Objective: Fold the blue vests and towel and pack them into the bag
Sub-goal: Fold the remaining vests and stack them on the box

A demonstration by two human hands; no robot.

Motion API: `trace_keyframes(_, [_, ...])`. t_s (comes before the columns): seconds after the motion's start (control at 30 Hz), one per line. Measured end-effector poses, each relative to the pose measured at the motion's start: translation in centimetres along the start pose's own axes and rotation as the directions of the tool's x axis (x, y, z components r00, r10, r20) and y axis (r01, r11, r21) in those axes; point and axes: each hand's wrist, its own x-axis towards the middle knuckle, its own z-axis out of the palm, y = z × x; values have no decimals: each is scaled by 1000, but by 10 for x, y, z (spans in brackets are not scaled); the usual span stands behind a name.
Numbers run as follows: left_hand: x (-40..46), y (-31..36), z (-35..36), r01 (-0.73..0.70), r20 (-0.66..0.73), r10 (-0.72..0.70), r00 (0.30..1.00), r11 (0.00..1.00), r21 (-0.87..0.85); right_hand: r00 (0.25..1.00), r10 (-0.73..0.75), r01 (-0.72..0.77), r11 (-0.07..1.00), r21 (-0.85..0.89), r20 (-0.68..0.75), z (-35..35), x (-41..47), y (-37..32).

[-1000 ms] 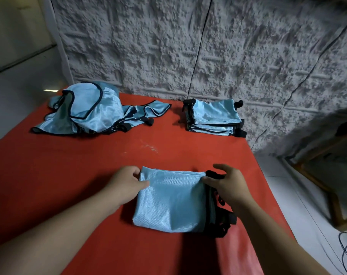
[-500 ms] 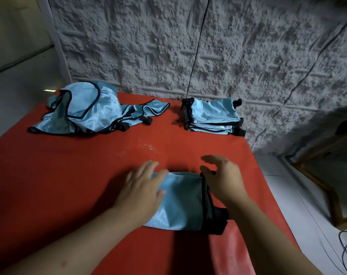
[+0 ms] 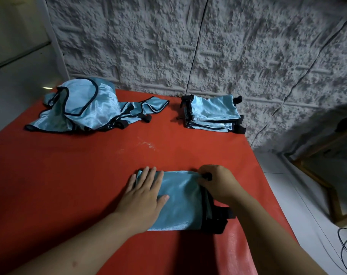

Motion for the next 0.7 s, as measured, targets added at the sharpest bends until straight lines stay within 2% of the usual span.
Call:
trace_keyframes(0.1, [-1, 0, 3, 10, -9, -10, 1000, 1000, 11, 999, 27, -27, 999, 27, -24, 2, 3, -6])
trace_keyframes(0.23, [-1, 0, 7, 59, -21, -59, 998, 998, 29, 993, 113, -114, 989, -92, -17, 7, 9, -17])
trace_keyframes(0.4, [-4, 2, 8, 160, -28, -160, 987, 987, 3, 968, 223, -236, 965, -112, -117, 21, 9, -23])
trace_keyframes(0.47, [-6, 2, 7, 218, -28, -217, 976, 976, 22, 955, 223, -253, 956, -148, -196, 22, 8, -27])
trace_keyframes(0.53, [-7, 4, 2, 238, -126, -233, 964, 971, 20, 931, 125, -181, 974, -135, -344, 16, 3, -38])
trace_keyframes(0.6, [-9, 6, 0, 176, -257, -165, 952, 984, 20, 874, -89, 44, 994, -103, -478, 10, -9, -57])
trace_keyframes(0.63, [-9, 8, 1, 102, -292, -87, 953, 994, 35, 850, -184, 144, 983, -118, -494, 11, -19, -67])
trace_keyframes(0.7, [-12, 10, 6, -136, -291, 154, 944, 987, 82, 872, -326, 261, 941, -216, -364, 27, -42, -81])
